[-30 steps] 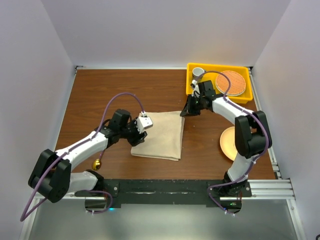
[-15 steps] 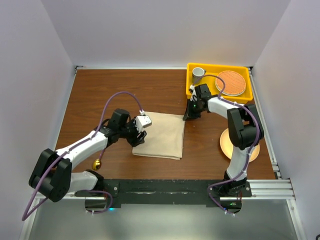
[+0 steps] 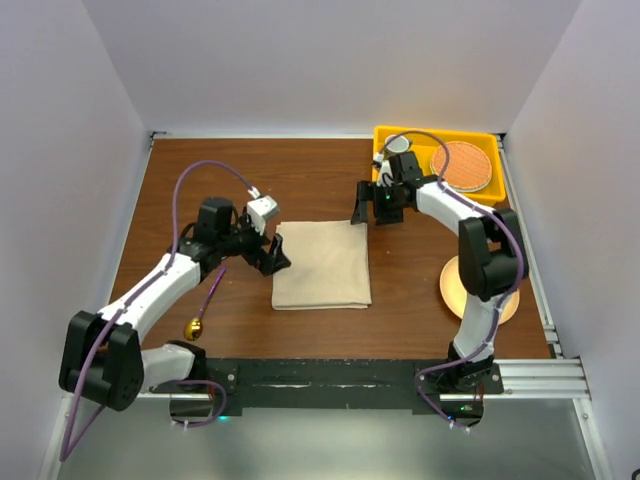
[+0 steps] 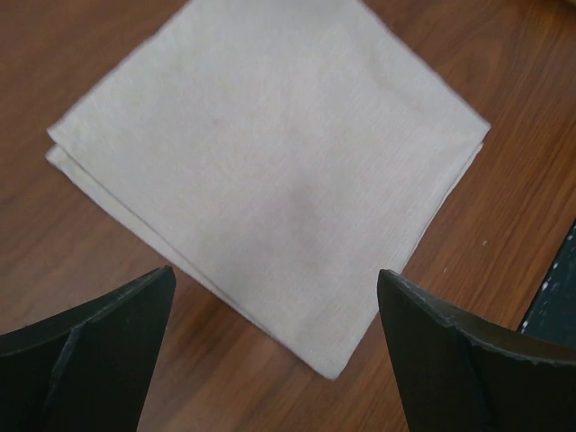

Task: Fold the napkin into a case and place the utensils inside
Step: Smooth out the lower triangle-folded napkin at the center of the board.

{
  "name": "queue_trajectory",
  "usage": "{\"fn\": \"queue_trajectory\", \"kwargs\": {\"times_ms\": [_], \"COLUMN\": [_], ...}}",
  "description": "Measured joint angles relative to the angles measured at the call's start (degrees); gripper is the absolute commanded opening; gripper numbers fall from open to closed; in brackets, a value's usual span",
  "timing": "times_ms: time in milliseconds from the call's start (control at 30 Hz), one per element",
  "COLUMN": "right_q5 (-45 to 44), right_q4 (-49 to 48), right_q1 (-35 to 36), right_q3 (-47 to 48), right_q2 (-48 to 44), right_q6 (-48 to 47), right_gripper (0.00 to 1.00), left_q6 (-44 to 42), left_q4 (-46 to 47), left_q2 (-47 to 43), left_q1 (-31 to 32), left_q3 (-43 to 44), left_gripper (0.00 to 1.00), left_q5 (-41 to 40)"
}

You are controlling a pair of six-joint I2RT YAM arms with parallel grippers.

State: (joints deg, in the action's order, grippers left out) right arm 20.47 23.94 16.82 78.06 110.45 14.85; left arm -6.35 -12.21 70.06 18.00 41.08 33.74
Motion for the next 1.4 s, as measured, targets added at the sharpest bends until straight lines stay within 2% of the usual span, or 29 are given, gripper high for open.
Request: {"fn": "queue_trajectory", "kwargs": {"times_ms": [100,200,300,400,533,767,900,1167,1400], "right_q5": [1.27,4.11,6.34,10.62,18.73,23.52,25.62,27.26,27.58], "right_q4": [2.69,2.95,-2.54,-8.44,-13.18,-16.98,-20.55,-30.42,-35.23], "right_q1": [-0.11,-0.13,-0.11,-0.20,1.42,14.69,16.59,15.78,14.93], "right_q3": [0.04,0.92,0.79,-0.63,-3.72,-25.11,-31.56,-39.17,-43.30], "right_q2": [-6.69,-16.20,-24.94,-29.18,-25.90,-24.39,-24.76,-21.66,-15.69], "right_q6": [-2.51,-4.61,-3.23,1.14,9.86,23.26,27.71,34.12,35.52], "right_gripper": [0.98,0.98,0.98,0.98,0.98,0.98,0.98,0.98,0.98], "left_q6": [1.51,2.95,3.32,6.32,17.05,40.46,49.55,60.08,64.32], "left_q4": [-0.37,0.94,5.40,8.33,11.10,21.88,28.24,41.77,45.13], "left_q2": [-1.97,-5.62,-11.19,-13.84,-12.20,-7.69,-2.38,6.19,9.73], "left_q1": [-0.04,-0.04,-0.04,-0.04,-0.09,1.42,4.76,8.33,8.39], "left_q3": [4.57,8.31,9.20,9.88,8.33,-12.26,-17.70,-21.88,-26.93], "left_gripper": [1.00,1.00,1.00,1.00,1.00,1.00,1.00,1.00,1.00], "left_q5": [0.98,-1.88,-4.59,-5.84,-1.86,6.67,8.96,11.02,10.40]}}
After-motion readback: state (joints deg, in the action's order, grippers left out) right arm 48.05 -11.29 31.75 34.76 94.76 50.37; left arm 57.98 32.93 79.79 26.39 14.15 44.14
